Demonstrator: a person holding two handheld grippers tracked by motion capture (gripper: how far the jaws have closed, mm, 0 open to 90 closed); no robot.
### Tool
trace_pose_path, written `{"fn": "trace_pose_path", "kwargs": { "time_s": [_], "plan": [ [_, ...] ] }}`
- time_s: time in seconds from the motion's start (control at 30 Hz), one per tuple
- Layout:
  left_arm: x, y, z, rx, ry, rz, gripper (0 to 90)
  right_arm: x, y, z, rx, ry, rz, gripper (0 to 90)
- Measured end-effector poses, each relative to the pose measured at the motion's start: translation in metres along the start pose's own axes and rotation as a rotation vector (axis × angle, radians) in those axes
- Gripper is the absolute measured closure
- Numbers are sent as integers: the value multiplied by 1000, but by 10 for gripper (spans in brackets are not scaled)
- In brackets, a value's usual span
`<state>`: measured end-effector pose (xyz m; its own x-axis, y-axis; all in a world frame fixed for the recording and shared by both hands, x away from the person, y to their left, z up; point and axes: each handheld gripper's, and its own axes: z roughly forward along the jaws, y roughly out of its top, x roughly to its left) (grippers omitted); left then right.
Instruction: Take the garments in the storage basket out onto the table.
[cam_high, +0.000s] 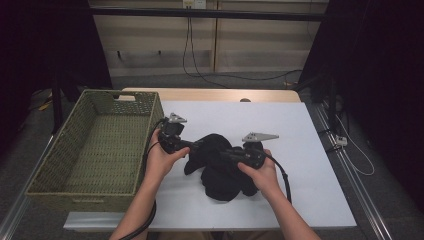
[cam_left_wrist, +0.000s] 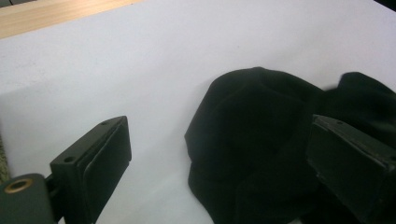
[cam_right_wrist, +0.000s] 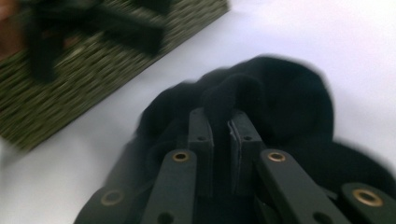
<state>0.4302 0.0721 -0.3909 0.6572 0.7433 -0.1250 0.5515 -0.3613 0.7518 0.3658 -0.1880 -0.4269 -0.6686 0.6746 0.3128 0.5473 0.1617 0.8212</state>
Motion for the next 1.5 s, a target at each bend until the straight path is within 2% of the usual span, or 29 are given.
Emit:
{"fn": "trace_pose_path", "kwargs": {
  "time_s": [0.1, 0.13, 0.2, 0.23, 0.27, 0.3, 0.4, 0.43, 0.53, 0.7, 0.73, 0.9, 1.07, 1.13, 1.17, 1.2, 1.23, 1.27, 1.33, 1.4, 1.43, 1.47, 1.5],
  "plan": [
    [-1, 0, 3, 9, 1, 7, 78, 8, -10, -6, 12, 26, -23, 831],
    [-3, 0, 6, 13, -1, 10, 78, 13, -21, -10, 34, 32, -38, 833],
    [-3, 0, 7, 22, 1, 19, 78, 15, -31, -12, 52, 43, -50, 839],
    [-4, 0, 8, 22, 7, 21, 78, 15, -31, -12, 52, 43, -50, 839],
    [-4, 0, 9, 24, 7, 24, 81, 17, -37, -13, 80, 55, -53, 846],
    [-5, -1, 11, 12, 13, 7, 83, 18, -39, -14, 91, 57, -61, 848],
    [-3, -2, 14, 22, 23, 20, 87, 23, -45, -15, 121, 56, -93, 855],
    [-2, -3, 15, 13, 31, 2, 87, 23, -47, -16, 122, 57, -94, 856],
    [-1, -4, 16, 16, 35, 3, 91, 22, -49, -17, 120, 64, -85, 857],
    [1, -5, 15, 14, 22, -10, 91, 23, -50, -18, 108, 49, -91, 857],
    [1, -5, 16, -1, 25, -23, 91, 23, -49, -19, 105, 43, -95, 857],
    [2, -5, 14, 6, 26, -10, 90, 20, -45, -29, 80, 9, -99, 861],
    [2, -5, 13, 5, 29, -4, 90, 10, -40, -44, 34, -29, -82, 865],
    [2, -5, 12, -2, 28, -17, 89, -3, -38, -57, 10, -66, -62, 867],
    [2, -5, 12, -2, 28, -17, 89, -3, -38, -57, 10, -66, -62, 867],
    [2, -5, 12, -6, 30, -20, 89, -13, -38, -68, -21, -99, -31, 868],
    [2, -5, 11, 1, 30, -7, 89, -13, -38, -68, -21, -99, -31, 868],
    [3, -4, 10, 2, 30, -4, 89, -23, -38, -77, -32, -134, -17, 869],
    [3, -4, 10, -5, 32, -11, 89, -34, -41, -86, -45, -168, 5, 869],
    [2, -4, 10, -4, 31, -11, 89, -44, -45, -93, -47, -204, 27, 869],
    [2, -4, 10, -4, 31, -11, 89, -44, -45, -93, -47, -204, 27, 869],
    [2, -4, 11, -5, 30, -12, 89, -53, -49, -97, -50, -236, 58, 868],
    [1, -4, 11, -12, 29, -19, 89, -53, -49, -97, -50, -236, 58, 868]
  ]
}}
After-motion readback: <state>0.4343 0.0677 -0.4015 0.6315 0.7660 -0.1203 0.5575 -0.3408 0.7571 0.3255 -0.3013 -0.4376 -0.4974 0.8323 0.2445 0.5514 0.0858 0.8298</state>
